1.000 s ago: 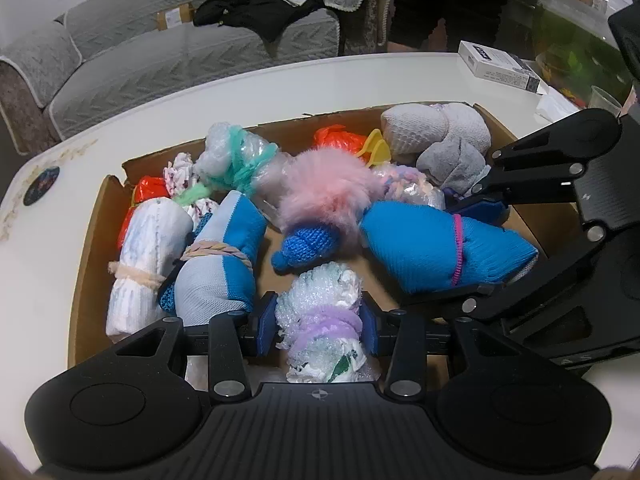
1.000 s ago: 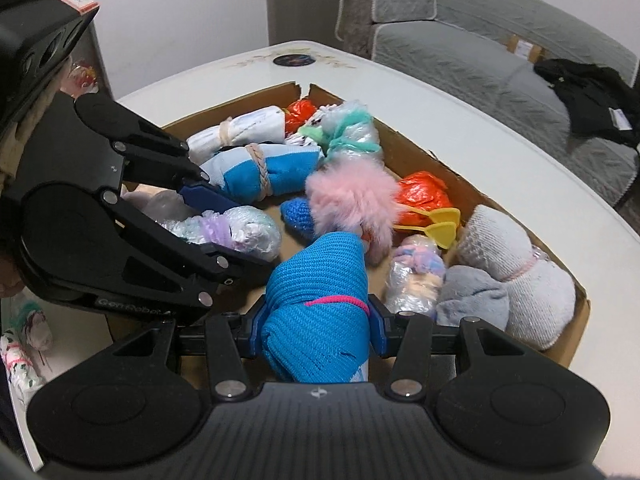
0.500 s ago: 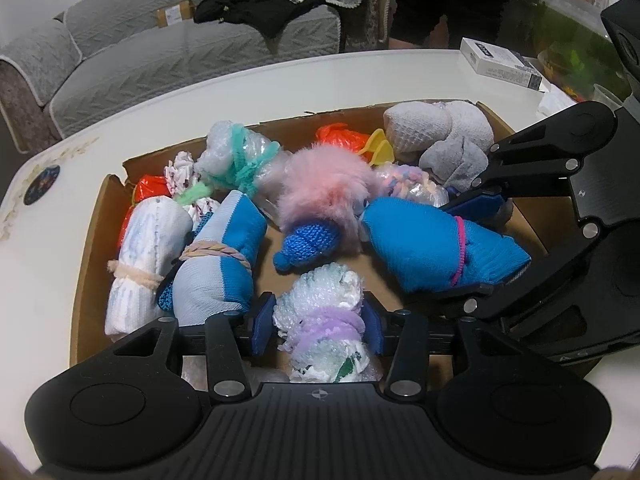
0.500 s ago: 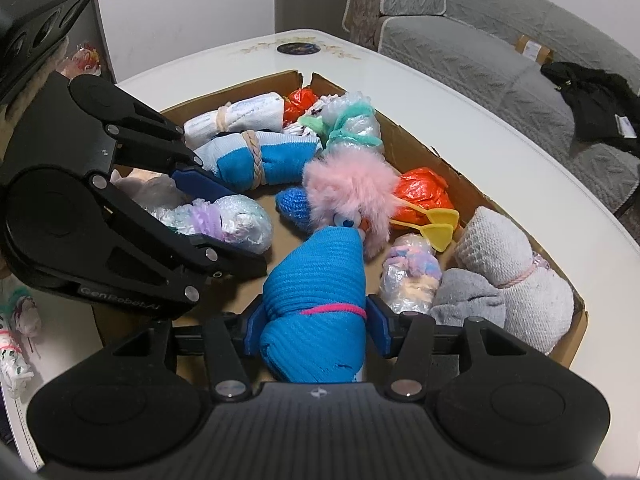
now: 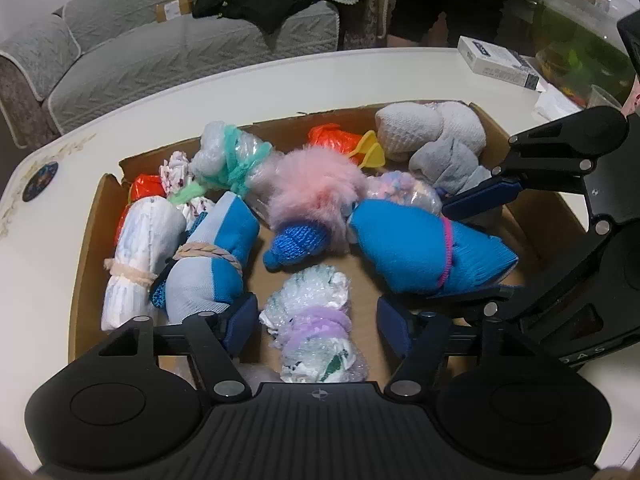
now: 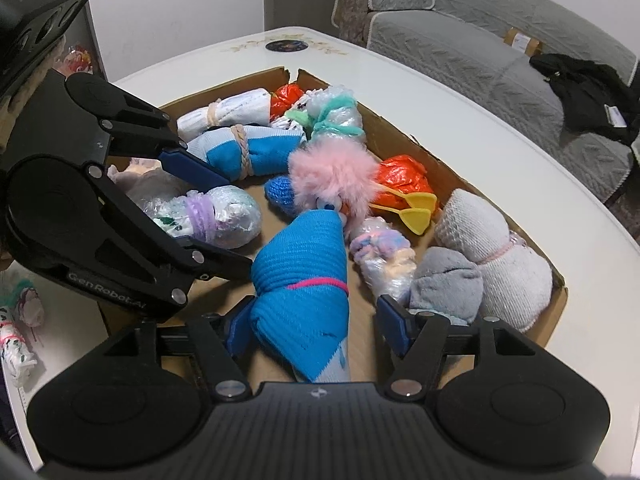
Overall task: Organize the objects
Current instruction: 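Carry the blue sock and mesh bundle into the box and open both tools, then withdraw both tools from the box toward the last white patterned bundles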
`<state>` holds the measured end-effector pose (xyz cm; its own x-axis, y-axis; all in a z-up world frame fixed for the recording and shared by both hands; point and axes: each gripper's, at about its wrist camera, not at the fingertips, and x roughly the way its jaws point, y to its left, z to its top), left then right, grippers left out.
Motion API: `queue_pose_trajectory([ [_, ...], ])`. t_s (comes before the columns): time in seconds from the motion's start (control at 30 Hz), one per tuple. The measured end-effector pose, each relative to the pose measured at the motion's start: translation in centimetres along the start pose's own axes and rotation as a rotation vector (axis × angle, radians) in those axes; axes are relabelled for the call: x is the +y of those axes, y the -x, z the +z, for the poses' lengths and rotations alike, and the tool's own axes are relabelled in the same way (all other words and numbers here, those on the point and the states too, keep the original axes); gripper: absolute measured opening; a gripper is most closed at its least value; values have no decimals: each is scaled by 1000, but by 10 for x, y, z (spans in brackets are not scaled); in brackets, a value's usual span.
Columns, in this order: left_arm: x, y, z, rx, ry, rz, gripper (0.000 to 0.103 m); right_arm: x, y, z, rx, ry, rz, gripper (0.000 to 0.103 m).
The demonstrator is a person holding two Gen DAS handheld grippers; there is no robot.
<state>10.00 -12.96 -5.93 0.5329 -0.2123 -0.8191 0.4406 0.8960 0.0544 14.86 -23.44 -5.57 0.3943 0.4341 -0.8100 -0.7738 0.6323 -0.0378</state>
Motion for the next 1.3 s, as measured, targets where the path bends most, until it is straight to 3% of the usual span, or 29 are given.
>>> queue_pose_trajectory([
  [0.33, -5, 22, 2, -50, -6, -13, 87, 2, 9, -3, -10, -5, -17, 63],
  [0.93, -2, 72, -10, -150, 28, -67, 88, 10, 41, -12, -63, -24, -61, 69],
  [1.3, 18, 109, -37, -201, 73, -61, 89, 31, 84, -30, -160, -58, -84, 72],
])
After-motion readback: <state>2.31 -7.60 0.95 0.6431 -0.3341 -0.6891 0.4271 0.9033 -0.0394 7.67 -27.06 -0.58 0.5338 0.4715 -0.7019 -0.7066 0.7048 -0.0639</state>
